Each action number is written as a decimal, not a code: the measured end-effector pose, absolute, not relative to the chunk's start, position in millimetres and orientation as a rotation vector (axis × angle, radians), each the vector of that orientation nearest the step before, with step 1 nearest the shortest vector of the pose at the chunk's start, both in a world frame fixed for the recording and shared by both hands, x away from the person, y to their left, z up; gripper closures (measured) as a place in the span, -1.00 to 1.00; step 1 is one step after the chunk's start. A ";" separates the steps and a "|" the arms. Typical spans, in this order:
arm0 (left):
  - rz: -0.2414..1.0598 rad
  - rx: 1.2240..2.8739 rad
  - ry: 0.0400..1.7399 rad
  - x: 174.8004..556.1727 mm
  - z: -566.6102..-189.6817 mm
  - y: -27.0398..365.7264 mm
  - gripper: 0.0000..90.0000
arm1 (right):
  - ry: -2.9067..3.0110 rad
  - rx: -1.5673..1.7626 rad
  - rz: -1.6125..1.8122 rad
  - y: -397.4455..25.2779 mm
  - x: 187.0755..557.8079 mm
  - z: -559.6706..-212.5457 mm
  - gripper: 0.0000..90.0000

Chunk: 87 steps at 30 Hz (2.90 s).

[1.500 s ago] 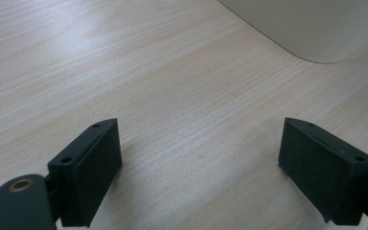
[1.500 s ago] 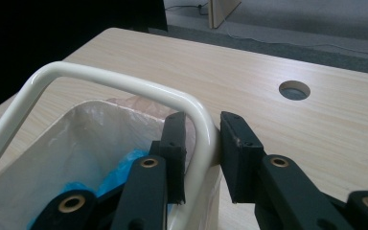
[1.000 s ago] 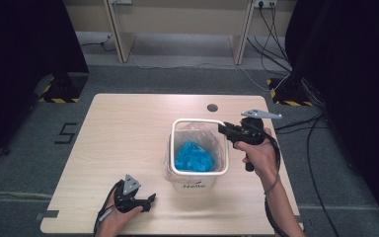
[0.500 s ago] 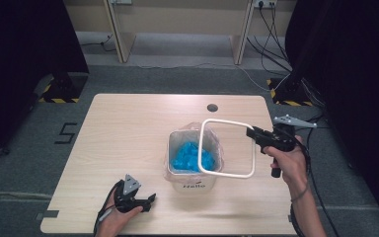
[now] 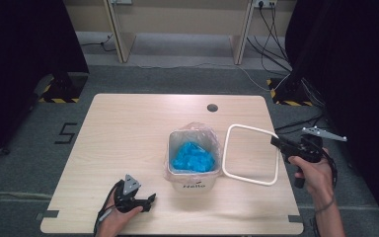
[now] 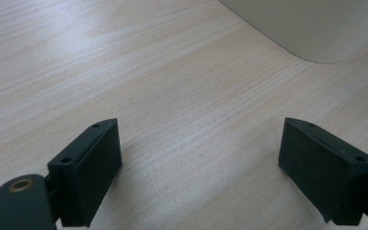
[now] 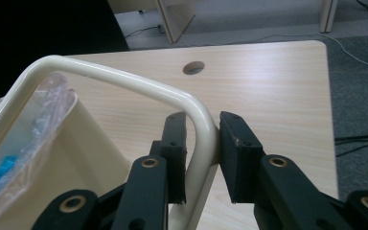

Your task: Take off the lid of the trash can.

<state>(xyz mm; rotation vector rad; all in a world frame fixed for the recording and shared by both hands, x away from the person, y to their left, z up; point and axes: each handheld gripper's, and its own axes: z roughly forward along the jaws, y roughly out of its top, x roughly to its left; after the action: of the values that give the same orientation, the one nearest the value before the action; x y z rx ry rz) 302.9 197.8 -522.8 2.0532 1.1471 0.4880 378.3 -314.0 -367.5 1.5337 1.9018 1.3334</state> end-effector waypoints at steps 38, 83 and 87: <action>0.488 2.052 1.148 302.9 -522.8 197.7 -0.70 | 1.948 1.709 1.031 -330.5 382.2 -470.4 0.63; 0.489 2.051 1.151 302.5 -522.8 197.6 -0.70 | 1.995 1.607 0.828 -314.5 407.5 -502.9 0.52; 0.490 2.051 1.151 302.6 -522.8 197.7 -0.70 | 1.949 1.630 0.848 -315.0 404.7 -499.6 0.24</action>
<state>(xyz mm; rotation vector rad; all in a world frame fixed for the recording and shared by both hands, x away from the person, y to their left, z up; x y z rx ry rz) 302.6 197.7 -522.8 2.0508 1.1511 0.4896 404.7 -315.0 -499.6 1.6301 1.9492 0.8482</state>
